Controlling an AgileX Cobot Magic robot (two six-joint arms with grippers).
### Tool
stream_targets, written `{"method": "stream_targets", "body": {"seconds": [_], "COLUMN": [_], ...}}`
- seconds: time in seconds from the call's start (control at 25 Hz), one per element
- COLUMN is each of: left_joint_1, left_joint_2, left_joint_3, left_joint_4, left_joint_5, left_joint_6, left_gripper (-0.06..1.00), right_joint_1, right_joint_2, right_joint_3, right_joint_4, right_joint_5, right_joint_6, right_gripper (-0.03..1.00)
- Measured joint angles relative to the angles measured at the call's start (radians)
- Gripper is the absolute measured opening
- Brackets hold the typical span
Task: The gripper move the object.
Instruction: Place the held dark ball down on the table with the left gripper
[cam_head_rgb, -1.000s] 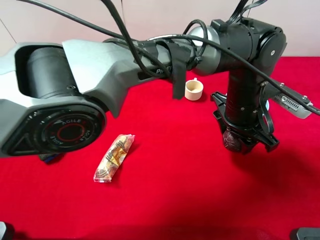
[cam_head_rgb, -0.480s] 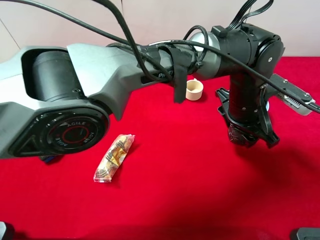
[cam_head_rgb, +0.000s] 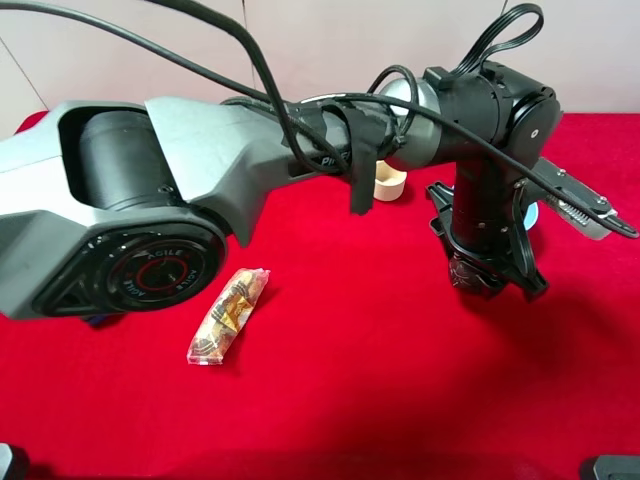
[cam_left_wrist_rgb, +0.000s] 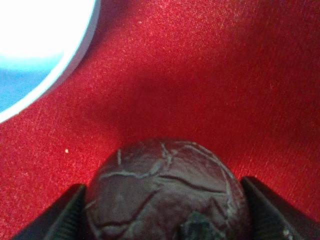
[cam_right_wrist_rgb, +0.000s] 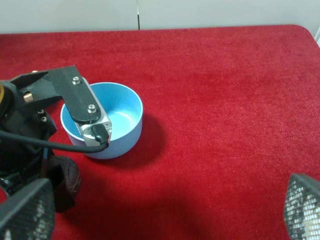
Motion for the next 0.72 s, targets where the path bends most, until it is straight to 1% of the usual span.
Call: {"method": "stream_targets", "body": {"seconds": [0.6, 0.72], "left_joint_1": [0.000, 0.000], "left_joint_2": [0.000, 0.000], "left_joint_3": [0.000, 0.000], "left_joint_4": [0.000, 0.000], "left_joint_5": [0.000, 0.000], "left_joint_6": [-0.001, -0.001], "left_gripper": [0.60, 0.64], "right_joint_1": [0.000, 0.000], "right_joint_2": [0.000, 0.000], "right_joint_3": [0.000, 0.000], "right_joint_4": [0.000, 0.000], "right_joint_5": [0.000, 0.000], "right_joint_6": [0.000, 0.000], "right_gripper": [0.69, 0.69]}}
